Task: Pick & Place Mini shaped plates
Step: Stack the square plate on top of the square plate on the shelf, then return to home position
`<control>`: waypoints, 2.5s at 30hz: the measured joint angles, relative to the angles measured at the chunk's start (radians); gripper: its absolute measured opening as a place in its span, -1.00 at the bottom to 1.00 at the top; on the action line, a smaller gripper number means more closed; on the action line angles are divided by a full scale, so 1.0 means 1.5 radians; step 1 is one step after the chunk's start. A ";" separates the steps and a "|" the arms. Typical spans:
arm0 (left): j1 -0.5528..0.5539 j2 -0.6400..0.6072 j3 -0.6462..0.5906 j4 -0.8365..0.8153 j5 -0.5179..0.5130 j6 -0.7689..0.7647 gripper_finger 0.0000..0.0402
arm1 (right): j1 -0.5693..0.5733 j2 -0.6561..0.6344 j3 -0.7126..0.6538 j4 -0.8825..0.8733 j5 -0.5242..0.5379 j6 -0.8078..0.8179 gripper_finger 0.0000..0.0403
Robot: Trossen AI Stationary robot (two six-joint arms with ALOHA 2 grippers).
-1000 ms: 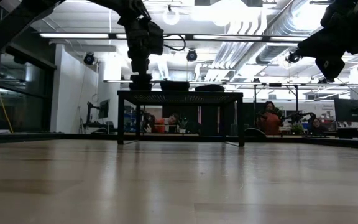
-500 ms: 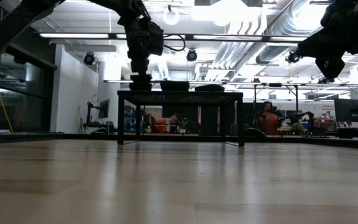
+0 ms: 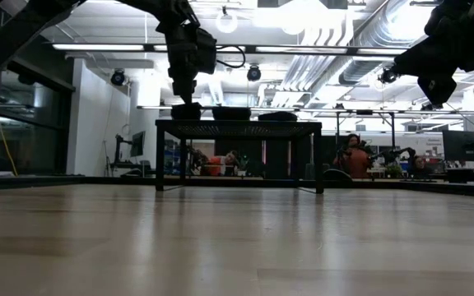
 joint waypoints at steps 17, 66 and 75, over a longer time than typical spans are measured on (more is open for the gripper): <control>0.000 0.000 0.000 0.000 -0.004 0.018 -0.16 | 0.000 0.000 0.000 0.000 0.000 0.000 -0.69; -0.541 -0.412 -0.527 0.717 -0.406 -0.297 -0.12 | 0.000 0.008 0.000 -0.001 0.000 0.000 -0.68; -0.541 -0.674 -1.011 1.113 -0.385 -0.299 -0.12 | 0.000 0.021 0.000 -0.001 0.001 0.000 -0.68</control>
